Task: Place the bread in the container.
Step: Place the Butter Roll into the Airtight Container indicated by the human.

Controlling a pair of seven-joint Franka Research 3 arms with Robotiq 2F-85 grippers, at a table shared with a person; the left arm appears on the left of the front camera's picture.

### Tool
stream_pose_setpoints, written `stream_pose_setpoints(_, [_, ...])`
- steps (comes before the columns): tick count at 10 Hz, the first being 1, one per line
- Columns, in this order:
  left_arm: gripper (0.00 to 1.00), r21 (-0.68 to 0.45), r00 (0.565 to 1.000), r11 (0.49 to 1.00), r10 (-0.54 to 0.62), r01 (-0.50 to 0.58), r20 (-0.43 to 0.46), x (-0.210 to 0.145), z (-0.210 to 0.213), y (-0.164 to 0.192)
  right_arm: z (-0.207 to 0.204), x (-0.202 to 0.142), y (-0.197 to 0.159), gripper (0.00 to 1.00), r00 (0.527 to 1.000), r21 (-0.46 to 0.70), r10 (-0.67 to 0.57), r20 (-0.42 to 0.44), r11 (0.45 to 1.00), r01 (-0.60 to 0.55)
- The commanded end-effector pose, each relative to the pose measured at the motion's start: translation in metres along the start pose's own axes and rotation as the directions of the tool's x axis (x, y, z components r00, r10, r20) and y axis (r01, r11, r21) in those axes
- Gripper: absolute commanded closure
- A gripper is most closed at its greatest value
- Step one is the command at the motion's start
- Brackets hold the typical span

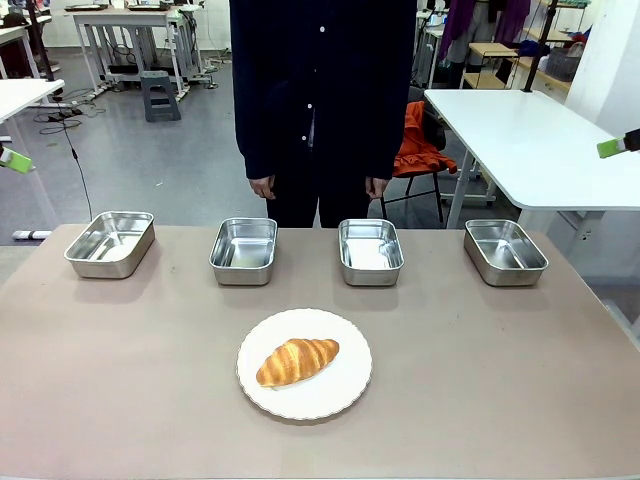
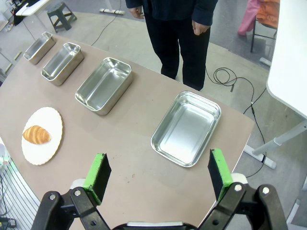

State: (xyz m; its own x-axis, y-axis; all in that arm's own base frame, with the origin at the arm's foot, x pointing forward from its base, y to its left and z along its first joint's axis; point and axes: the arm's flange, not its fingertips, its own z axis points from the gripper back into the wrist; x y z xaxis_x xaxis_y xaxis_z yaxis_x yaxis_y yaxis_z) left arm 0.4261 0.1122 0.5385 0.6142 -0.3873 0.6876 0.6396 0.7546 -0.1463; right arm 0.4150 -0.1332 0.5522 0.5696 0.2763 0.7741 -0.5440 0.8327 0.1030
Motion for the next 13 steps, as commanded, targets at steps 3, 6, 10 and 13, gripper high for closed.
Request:
stream_pose_setpoints(3, [0.00, 0.003, 1.000, 1.000, 0.002, -0.002, 0.009, 0.0013, 0.0008, -0.0006, -0.0011, 0.0005, -0.0003, 0.00, 1.000, 0.012, -0.004, 0.017, 1.000, 0.004])
stream_pose_setpoints(6, [0.00, 0.003, 1.000, 1.000, 0.002, -0.002, 0.009, 0.0013, 0.0008, -0.0006, -0.0011, 0.0005, -0.0003, 0.00, 1.000, 0.012, -0.004, 0.017, 1.000, 0.004])
stream_pose_setpoints(10, [0.00, 0.003, 1.000, 1.000, 0.002, -0.002, 0.009, 0.0013, 0.0008, -0.0006, -0.0011, 0.0005, -0.0003, 0.00, 1.000, 0.012, -0.004, 0.017, 1.000, 0.004])
stream_pose_setpoints(13, [0.00, 0.003, 1.000, 1.000, 0.002, -0.002, 0.009, 0.0013, 0.0008, -0.0006, -0.0011, 0.0005, -0.0003, 0.00, 1.000, 0.012, -0.004, 0.017, 1.000, 0.004])
